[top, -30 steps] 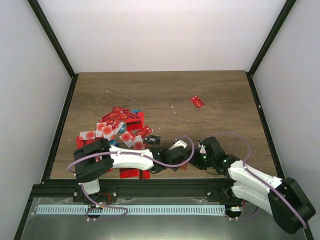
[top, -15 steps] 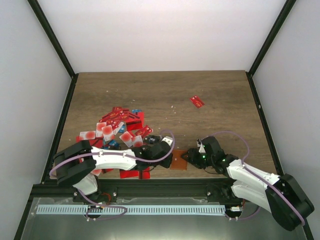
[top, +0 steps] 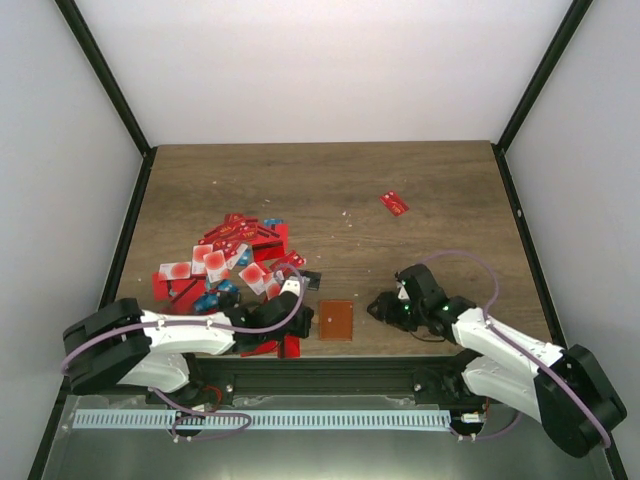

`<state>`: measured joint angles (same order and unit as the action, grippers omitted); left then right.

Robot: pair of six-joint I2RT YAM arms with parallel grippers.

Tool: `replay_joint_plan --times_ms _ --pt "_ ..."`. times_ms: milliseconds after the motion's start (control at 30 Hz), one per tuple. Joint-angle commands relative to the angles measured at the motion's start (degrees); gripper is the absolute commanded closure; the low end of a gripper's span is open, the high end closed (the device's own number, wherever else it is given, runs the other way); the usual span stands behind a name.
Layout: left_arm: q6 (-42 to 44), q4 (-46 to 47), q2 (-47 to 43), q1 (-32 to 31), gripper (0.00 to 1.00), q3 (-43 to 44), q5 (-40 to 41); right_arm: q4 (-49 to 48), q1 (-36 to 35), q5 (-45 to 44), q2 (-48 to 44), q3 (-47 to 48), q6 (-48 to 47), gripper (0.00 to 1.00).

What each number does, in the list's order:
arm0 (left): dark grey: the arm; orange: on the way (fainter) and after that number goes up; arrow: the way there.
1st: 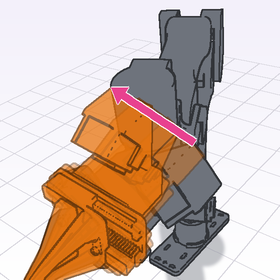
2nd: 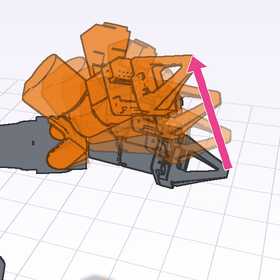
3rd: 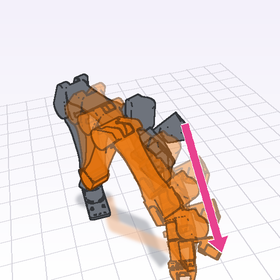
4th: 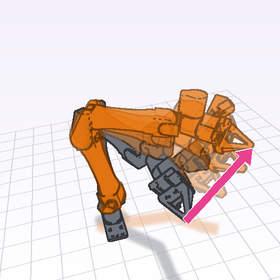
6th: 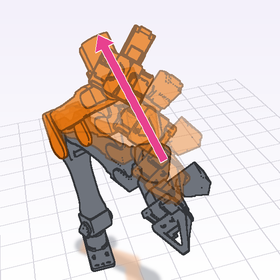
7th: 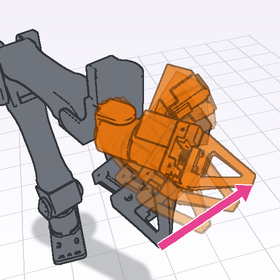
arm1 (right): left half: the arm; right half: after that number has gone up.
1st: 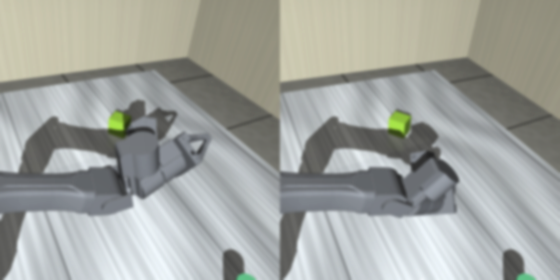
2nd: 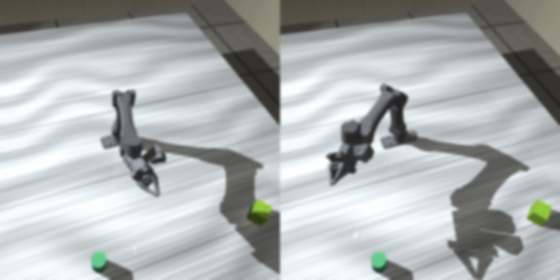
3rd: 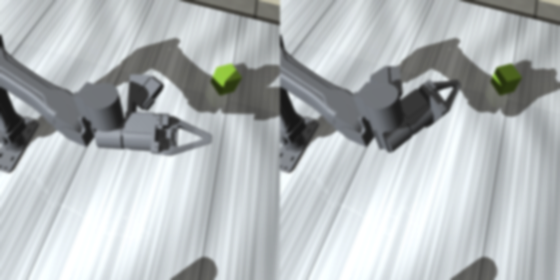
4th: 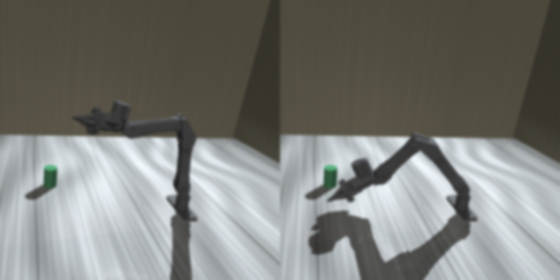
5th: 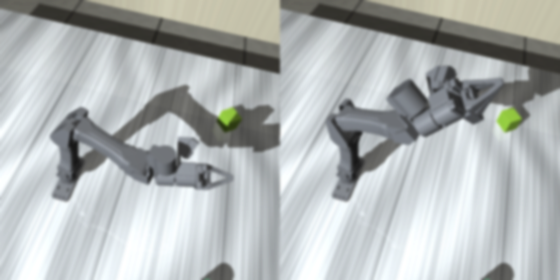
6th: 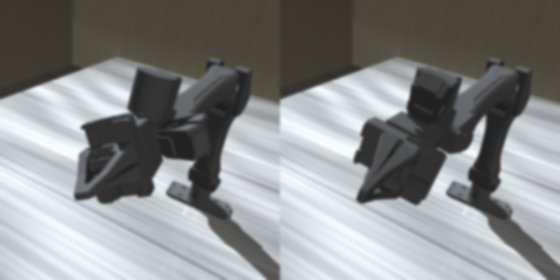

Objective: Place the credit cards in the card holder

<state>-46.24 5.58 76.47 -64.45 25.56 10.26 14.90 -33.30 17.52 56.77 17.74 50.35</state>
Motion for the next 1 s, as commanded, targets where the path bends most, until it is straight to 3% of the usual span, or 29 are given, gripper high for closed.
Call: replay_joint_plan --times_ms 0,100,233,500,700,967 --pt "-4.4 3.95 -2.02 1.26 0.96 -4.48 0.93 7.88 -0.92 -3.72 -0.05 5.97 -3.34 0.48" --pt "-5.47 5.62 -3.36 1.76 0.96 -7.58 1.14 11.86 -3.34 -6.74 0.81 9.6 -2.98 0.48" --pt "-5.9 6.67 -5.03 2.15 0.96 -10.1 0.95 17.81 -11.62 -14.23 5.03 16.58 -0.44 0.48" --pt "-5.47 8.92 -11.16 2.26 0.96 -13.45 -0.62 27.24 -30.75 -24.27 28.02 36.08 3.61 0.47" --pt "-4.69 8.24 -21.44 2.35 0.96 -15.37 -2.63 25.03 -33.06 -22.44 38.53 43.41 1.81 0.43" --pt "-0.92 0.07 -30.51 2.66 0.96 -9.56 -2.79 19.91 -31.36 -22.65 33.09 41.26 2.0 0.39"
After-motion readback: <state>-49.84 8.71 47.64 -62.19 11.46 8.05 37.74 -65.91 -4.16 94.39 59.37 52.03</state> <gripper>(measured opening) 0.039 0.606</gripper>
